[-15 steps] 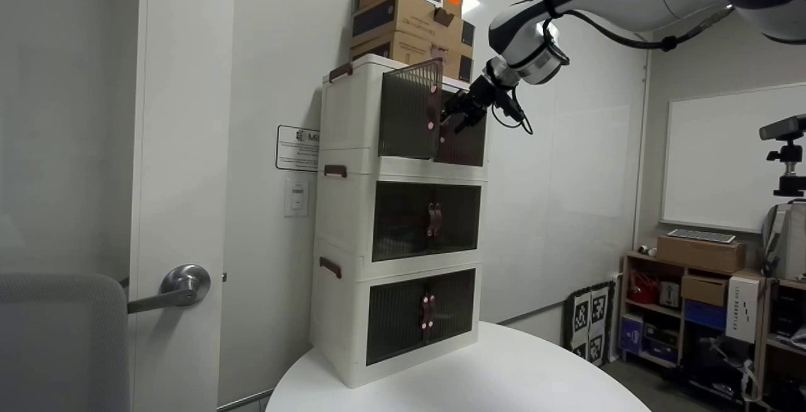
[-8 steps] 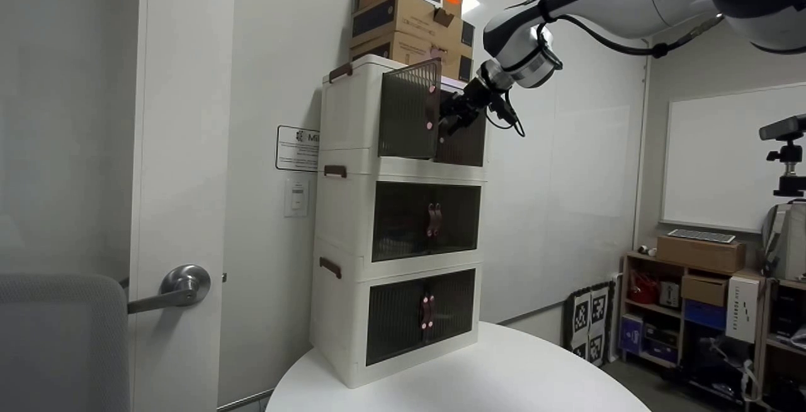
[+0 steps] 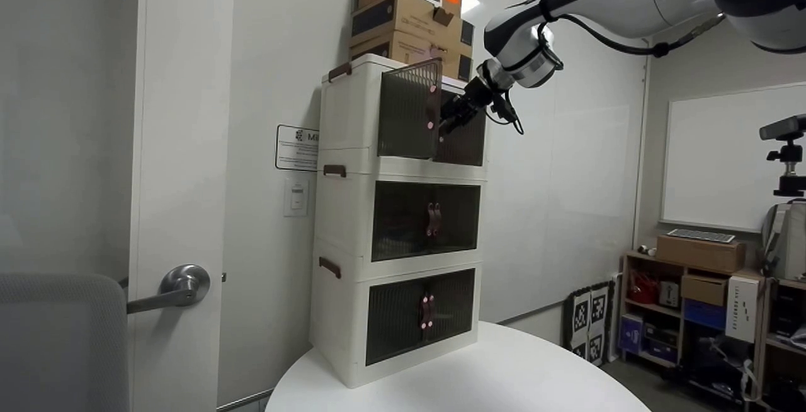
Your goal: Open the top left and right cabinet doors
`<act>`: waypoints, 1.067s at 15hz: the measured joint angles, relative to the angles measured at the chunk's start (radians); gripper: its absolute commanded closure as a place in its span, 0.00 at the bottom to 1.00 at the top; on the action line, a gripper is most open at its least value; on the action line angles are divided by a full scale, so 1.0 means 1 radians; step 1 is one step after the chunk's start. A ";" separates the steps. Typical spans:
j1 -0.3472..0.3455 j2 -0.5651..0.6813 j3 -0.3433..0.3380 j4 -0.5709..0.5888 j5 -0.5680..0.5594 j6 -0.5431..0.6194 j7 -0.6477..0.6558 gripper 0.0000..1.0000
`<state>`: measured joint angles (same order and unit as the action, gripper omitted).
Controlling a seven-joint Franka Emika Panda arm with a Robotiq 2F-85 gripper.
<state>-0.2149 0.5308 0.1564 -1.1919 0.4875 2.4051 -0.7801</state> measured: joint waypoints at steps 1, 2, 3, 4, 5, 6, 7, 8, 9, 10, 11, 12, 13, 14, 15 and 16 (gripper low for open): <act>-0.004 0.000 0.001 0.000 0.000 0.008 -0.013 0.47; -0.007 0.000 0.002 -0.001 0.000 0.017 -0.026 0.53; -0.010 -0.001 0.009 -0.001 0.005 0.027 -0.042 0.52; -0.012 -0.003 0.020 0.000 0.014 0.035 -0.055 0.53; -0.013 -0.004 0.031 -0.001 0.021 0.042 -0.068 0.57; -0.013 -0.004 0.035 -0.004 0.023 0.052 -0.075 0.59; -0.016 -0.004 0.040 -0.008 0.028 0.059 -0.084 0.69; -0.021 -0.004 0.044 -0.010 0.031 0.064 -0.091 0.83; -0.025 -0.004 0.048 -0.011 0.035 0.065 -0.096 0.85; -0.028 -0.004 0.050 -0.012 0.036 0.069 -0.099 0.92; -0.031 -0.004 0.051 -0.013 0.036 0.074 -0.099 0.99; -0.034 -0.005 0.051 -0.014 0.037 0.081 -0.099 1.00; -0.036 -0.005 0.052 -0.018 0.041 0.084 -0.091 1.00; -0.034 -0.008 0.052 -0.026 0.045 0.096 -0.075 0.97; -0.032 -0.011 0.052 -0.036 0.046 0.115 -0.054 0.98; -0.029 -0.016 0.052 -0.050 0.046 0.135 -0.031 1.00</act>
<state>-0.2436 0.5150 0.2083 -1.2417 0.5333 2.5403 -0.8107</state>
